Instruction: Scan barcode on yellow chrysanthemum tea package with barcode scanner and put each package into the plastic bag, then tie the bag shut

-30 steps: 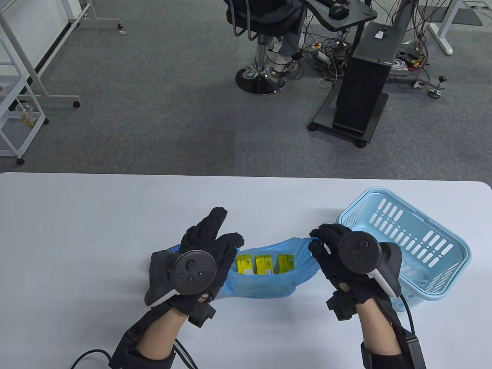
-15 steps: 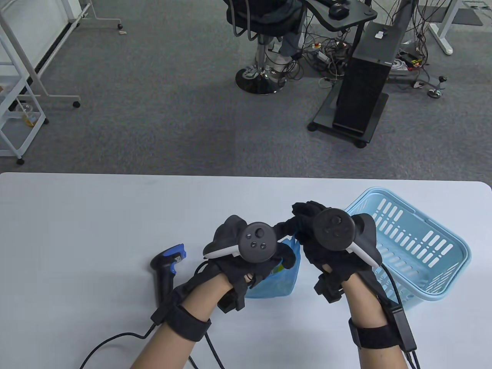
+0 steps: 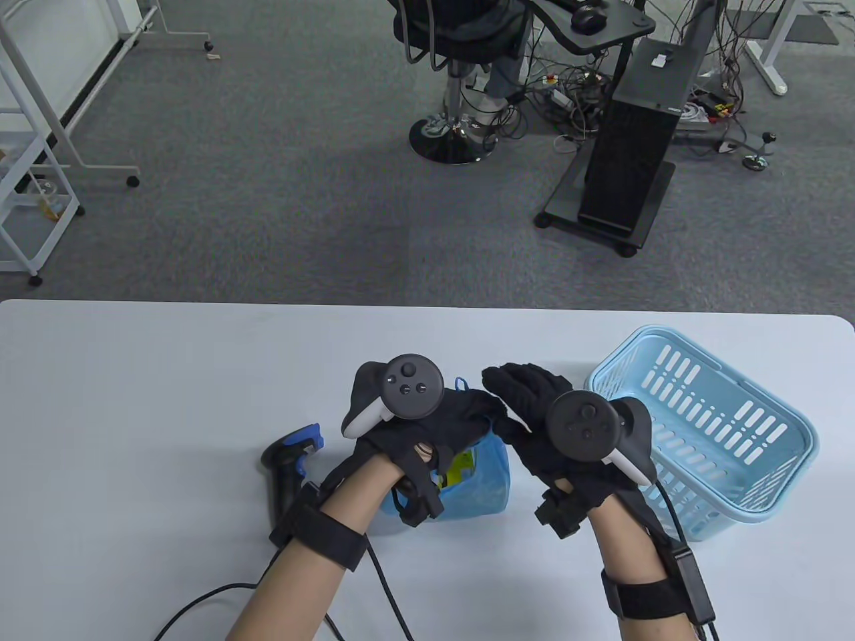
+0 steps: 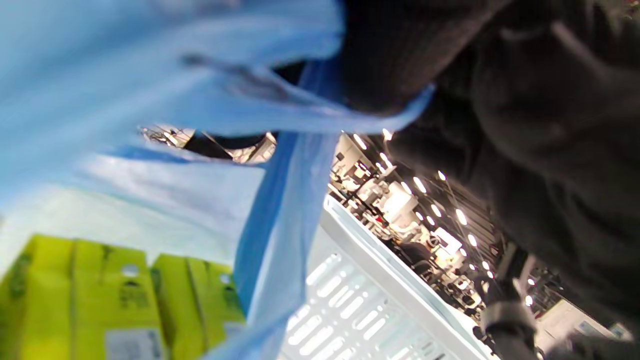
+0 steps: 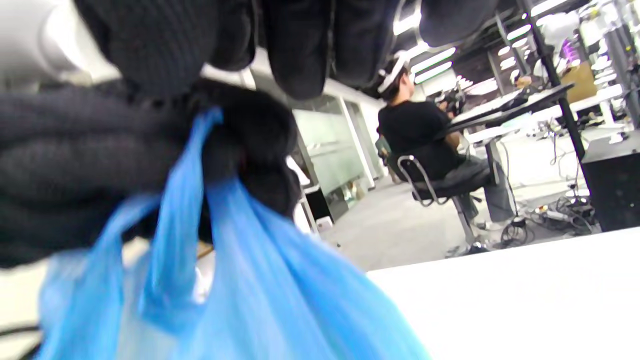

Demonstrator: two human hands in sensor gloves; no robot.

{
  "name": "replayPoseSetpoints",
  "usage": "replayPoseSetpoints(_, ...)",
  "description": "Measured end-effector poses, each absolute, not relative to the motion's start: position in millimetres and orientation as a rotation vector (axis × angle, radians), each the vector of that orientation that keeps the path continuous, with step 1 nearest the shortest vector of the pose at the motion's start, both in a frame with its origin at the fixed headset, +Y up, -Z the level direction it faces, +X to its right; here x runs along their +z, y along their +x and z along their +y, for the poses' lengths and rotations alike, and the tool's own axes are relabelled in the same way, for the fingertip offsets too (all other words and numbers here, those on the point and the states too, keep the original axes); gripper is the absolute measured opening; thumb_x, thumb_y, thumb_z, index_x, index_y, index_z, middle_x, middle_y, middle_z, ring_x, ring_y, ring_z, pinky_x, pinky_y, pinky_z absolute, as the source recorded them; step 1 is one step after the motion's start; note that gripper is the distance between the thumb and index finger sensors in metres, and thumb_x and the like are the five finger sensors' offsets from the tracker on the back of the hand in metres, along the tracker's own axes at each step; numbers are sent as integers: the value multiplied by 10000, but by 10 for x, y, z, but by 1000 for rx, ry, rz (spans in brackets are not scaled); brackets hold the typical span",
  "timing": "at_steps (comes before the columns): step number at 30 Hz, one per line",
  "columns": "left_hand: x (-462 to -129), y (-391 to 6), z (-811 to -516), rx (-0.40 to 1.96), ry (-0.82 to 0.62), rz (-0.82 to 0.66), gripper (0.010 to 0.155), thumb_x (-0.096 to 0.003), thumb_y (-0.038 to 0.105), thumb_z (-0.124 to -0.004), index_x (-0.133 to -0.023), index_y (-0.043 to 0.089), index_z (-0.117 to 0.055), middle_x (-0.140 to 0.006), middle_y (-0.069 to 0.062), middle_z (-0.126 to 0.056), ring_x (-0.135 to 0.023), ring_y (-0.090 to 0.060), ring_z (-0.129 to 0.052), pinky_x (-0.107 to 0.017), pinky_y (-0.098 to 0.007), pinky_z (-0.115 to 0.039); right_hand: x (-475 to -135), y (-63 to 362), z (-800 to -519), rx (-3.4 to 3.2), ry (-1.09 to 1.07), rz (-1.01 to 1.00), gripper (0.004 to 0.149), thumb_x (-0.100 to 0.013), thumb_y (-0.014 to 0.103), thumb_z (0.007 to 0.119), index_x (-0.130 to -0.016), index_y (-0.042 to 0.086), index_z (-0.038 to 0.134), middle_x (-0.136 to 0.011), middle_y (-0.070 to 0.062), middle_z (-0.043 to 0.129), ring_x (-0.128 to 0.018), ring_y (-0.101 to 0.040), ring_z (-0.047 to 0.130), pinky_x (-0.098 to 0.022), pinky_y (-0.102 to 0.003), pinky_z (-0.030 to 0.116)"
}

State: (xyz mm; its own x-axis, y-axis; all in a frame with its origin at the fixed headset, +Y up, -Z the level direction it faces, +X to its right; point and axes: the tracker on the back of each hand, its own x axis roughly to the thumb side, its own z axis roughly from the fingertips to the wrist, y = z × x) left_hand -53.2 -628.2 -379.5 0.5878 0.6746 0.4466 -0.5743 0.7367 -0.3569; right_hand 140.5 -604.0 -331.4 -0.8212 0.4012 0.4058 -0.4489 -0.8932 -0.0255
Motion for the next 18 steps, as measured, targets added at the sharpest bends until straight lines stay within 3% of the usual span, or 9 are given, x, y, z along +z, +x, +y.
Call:
replayPoseSetpoints(5,-3815,-634,-6285,699,-190,-592,450,-490,456,-814,-865,231,-921,-775,-65,-1047,-758,-344,-1007,-587,-592,-726,-3358,1307,-6108,2650,564,-252,760,-332,424,809,-1041,231,616,-974,-55,741,-923,-311,743,-717,-632,520)
replayPoseSetpoints(9,-3825,-714,-6284,726,-230,-583,470,-504,485,-767,-860,228,-935,-785,-89,-1045,-772,-361,-996,-590,-601,-717,-3361,1286,-6089,2625,604,-385,619,-320,411,826,-917,254,776,-814,13,863,-783,-250,864,-701,-592,592)
replayPoseSetpoints(13,-3856,-758,-6317,739,-289,-588,566,-499,527,-770,-927,176,-890,-828,-115,-1016,-798,-387,-970,-596,-611,-704,-3387,1325,-6105,2553,610,-349,558,-317,403,831,-855,255,816,-753,31,893,-730,-234,896,-689,-580,619)
replayPoseSetpoints(15,-3863,-767,-6332,751,-308,-596,565,-503,512,-773,-939,169,-880,-844,-123,-1006,-812,-394,-958,-601,-615,-696,-3395,1367,-6098,2523,584,-379,458,-346,367,811,-792,269,851,-699,46,916,-694,-227,913,-680,-572,633)
replayPoseSetpoints(18,-3859,-777,-6337,805,-319,-628,615,-511,562,-735,-959,161,-866,-867,-134,-989,-828,-408,-942,-601,-619,-694,-3415,1394,-6090,2538,585,-328,444,-360,364,796,-793,278,850,-706,45,909,-707,-234,904,-682,-580,624)
